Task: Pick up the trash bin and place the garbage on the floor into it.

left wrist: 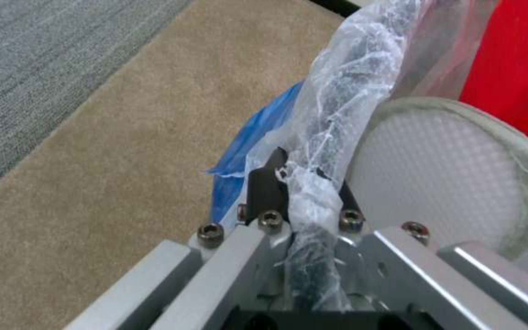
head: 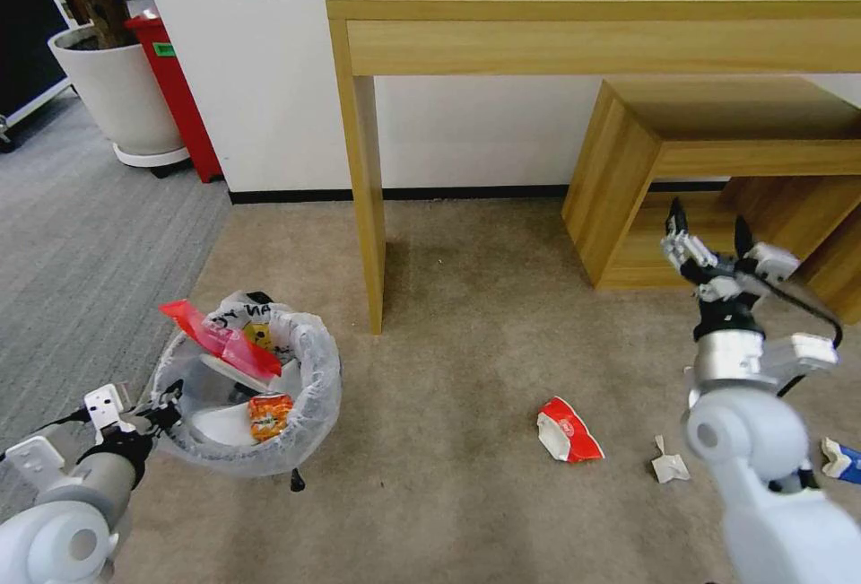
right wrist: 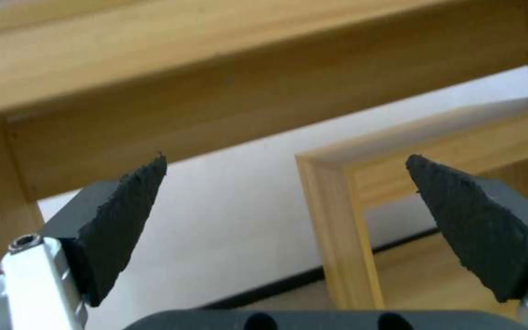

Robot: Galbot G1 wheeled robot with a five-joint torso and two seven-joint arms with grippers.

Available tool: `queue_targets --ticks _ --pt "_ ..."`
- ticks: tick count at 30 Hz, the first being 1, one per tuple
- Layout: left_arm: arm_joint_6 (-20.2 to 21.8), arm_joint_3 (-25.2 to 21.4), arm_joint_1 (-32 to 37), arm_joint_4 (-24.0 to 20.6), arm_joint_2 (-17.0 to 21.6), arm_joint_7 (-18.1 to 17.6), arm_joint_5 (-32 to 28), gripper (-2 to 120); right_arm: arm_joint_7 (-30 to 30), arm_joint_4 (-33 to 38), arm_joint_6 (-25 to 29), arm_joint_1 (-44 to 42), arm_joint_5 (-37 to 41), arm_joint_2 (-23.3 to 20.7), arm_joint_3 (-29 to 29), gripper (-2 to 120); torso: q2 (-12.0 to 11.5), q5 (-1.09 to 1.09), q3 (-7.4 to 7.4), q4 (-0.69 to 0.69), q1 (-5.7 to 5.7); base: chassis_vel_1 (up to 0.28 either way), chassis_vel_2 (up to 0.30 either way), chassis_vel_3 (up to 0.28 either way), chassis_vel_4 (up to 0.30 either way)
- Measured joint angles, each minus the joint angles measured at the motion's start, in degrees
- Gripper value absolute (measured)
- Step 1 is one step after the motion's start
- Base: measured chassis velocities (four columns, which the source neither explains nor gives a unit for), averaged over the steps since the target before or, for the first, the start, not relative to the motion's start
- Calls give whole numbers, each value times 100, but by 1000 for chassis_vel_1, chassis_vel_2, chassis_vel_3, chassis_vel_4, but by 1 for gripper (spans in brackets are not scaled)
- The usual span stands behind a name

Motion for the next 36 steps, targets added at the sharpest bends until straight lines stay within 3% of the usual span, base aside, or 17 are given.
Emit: queue_targets --ticks 19,36 --pt "-20 58 -45 85 -27 44 142 1 78 -174 0 -61 -403 208 -148 100 0 0 0 1 0 -8 -12 -11 -10" --pt "-46 -42 16 110 -14 33 106 1 76 -278 45 -33 -465 266 -292 100 0 0 0 0 0 -110 -105 -94 -111"
